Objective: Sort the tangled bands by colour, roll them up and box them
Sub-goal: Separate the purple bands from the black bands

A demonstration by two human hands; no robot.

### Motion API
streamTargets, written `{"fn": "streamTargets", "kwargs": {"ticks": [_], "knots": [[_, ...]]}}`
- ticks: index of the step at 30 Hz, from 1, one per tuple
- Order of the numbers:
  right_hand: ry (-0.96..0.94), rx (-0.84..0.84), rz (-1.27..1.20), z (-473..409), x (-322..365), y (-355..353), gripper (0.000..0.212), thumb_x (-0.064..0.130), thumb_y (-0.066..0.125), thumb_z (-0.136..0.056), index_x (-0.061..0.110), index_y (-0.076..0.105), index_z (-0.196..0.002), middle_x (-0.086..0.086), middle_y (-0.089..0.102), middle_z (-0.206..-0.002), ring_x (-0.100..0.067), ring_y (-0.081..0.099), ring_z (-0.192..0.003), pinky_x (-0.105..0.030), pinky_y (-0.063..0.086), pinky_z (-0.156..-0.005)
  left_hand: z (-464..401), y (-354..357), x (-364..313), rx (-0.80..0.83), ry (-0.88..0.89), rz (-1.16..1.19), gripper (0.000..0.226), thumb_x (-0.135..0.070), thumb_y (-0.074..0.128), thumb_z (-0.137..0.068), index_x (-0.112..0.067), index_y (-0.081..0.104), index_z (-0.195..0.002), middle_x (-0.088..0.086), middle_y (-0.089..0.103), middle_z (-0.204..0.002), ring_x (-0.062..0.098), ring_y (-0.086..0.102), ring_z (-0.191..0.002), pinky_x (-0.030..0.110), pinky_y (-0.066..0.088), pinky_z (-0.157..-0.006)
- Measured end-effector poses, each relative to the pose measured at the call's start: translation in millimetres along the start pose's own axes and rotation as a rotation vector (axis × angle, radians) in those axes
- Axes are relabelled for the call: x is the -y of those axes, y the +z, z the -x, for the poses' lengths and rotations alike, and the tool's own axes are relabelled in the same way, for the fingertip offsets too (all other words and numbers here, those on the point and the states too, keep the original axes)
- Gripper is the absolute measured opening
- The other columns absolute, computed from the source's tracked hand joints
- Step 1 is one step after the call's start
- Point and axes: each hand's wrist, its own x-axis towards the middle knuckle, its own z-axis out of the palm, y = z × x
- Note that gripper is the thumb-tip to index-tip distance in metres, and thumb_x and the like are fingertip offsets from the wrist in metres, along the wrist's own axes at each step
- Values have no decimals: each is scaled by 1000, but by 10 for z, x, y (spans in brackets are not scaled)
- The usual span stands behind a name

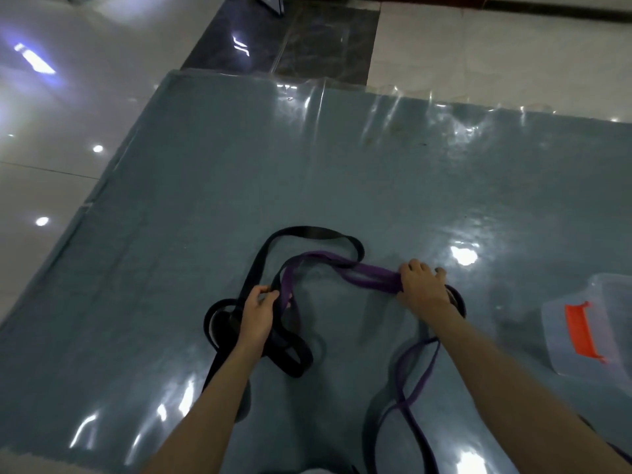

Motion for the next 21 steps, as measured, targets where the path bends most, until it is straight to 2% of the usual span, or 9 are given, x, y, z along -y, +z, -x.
{"fn": "streamTargets", "kwargs": {"ticks": [5,8,10,12,13,14,16,18,21], "knots": [[-100,36,0,200,-97,66,36,28,55,-101,20,58,-136,-5,59,-138,-28,59,-126,-42,42,-108,47,40,-69,21,-49,125,8,-26,60,-105,-21,65,-107,19,76,-106,33,73,-96,43,61,-79],[-124,111,-162,396,-109,80,32,34,57,-103,19,62,-130,-7,65,-130,-30,65,-117,-41,51,-99,92,42,-164,-8,-48,230,15,-23,61,-105,-17,62,-120,14,71,-117,32,69,-107,49,60,-95],[-73,103,-361,589,-129,115,23,32,60,-101,17,68,-116,-6,69,-114,-29,69,-105,-38,56,-88,138,20,-201,-99,-1,190,17,-23,62,-105,-17,64,-120,8,70,-115,28,67,-105,43,60,-89],[6,17,-637,817,-195,158,12,26,65,-98,16,73,-99,-2,73,-94,-16,70,-84,-20,53,-72,205,-21,-222,-233,86,26,9,-24,59,-105,-18,63,-111,3,68,-104,22,65,-91,30,50,-67],[57,-37,-773,939,-229,158,9,22,68,-97,19,75,-94,1,74,-86,-5,67,-75,-9,48,-62,234,-50,-217,-278,134,-62,7,-24,57,-106,-18,61,-106,3,67,-98,20,63,-84,28,43,-60],[120,-101,-906,1090,-281,151,9,19,69,-95,20,78,-92,3,74,-81,1,63,-67,-7,45,-59,275,-74,-202,-294,169,-139,10,-26,54,-106,-18,60,-104,3,67,-94,18,61,-78,28,38,-56],[233,-233,-1159,1321,-429,138,11,11,70,-94,13,80,-90,3,72,-71,-2,58,-57,-12,45,-57,297,-126,-188,-293,179,-236,13,-27,52,-107,-16,58,-104,7,67,-93,14,56,-72,29,35,-53],[302,-384,-1382,1642,-596,101,14,10,69,-94,6,78,-85,0,64,-64,-10,52,-56,-25,43,-58,337,-182,-150,-261,183,-289,13,-26,51,-108,-15,57,-107,10,68,-99,12,53,-70,30,35,-53],[312,-584,-1692,2173,-738,-8,19,26,69,-88,12,73,-76,-4,60,-63,-14,51,-57,-25,44,-56,470,-187,-94,-140,212,-352,17,-28,50,-108,-15,55,-119,14,66,-120,20,59,-85,34,44,-64]]}}
